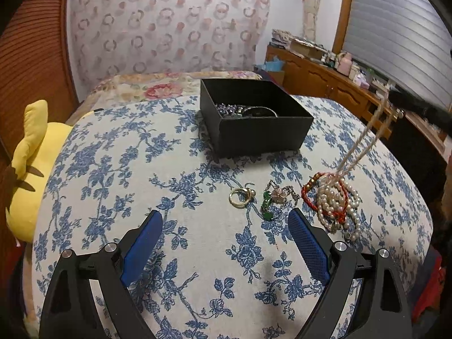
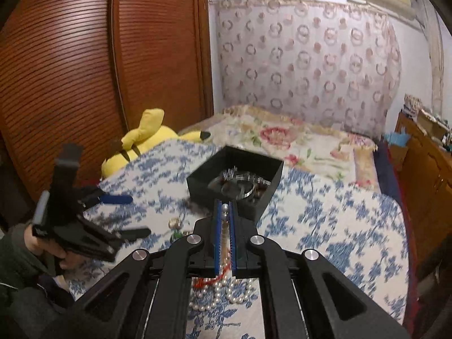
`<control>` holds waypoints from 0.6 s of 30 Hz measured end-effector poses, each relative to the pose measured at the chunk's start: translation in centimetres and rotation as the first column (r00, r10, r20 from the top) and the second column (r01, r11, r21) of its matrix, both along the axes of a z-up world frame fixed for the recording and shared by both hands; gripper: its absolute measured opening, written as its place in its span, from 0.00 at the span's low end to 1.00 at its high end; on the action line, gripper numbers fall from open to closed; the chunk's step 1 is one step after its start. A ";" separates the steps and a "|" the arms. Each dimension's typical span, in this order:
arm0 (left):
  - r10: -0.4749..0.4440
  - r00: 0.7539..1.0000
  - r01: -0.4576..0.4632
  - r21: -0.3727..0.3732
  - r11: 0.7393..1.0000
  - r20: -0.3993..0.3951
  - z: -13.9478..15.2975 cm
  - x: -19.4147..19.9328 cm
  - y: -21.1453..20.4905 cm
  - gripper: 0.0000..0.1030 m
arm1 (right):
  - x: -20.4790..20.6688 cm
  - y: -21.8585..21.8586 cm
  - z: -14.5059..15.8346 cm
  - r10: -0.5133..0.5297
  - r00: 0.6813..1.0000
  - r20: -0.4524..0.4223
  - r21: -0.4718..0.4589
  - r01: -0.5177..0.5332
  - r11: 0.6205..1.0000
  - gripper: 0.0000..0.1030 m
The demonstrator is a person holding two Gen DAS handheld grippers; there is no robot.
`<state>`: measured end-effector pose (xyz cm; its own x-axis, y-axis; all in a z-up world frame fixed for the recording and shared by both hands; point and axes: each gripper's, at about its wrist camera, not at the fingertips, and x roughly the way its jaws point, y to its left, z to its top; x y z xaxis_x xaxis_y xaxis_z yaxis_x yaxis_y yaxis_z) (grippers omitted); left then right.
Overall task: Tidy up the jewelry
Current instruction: 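Lift the long tan bead necklace up off the bed with the right tool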
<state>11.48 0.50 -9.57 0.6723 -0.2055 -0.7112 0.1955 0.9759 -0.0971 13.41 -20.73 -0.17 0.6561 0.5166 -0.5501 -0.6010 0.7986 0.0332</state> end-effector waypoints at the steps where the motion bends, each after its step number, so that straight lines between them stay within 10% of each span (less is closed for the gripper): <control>1: -0.004 1.000 0.004 -0.001 1.000 -0.003 -0.1 0.1 -0.1 0.84 | 0.0 0.0 0.5 0.001 1.000 0.011 0.001 -0.001 1.000 0.06; 18: -0.043 0.996 0.042 -0.008 0.999 -0.078 -1.5 3.4 -1.2 0.42 | -0.1 -0.1 6.3 -0.007 0.990 0.142 0.008 0.006 1.000 0.06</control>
<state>14.86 -0.68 -11.07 0.6051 -0.2376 -0.7599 0.2282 0.9662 -0.1204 13.28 -20.82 6.18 0.7310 0.5158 -0.4468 -0.5945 0.8027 -0.0460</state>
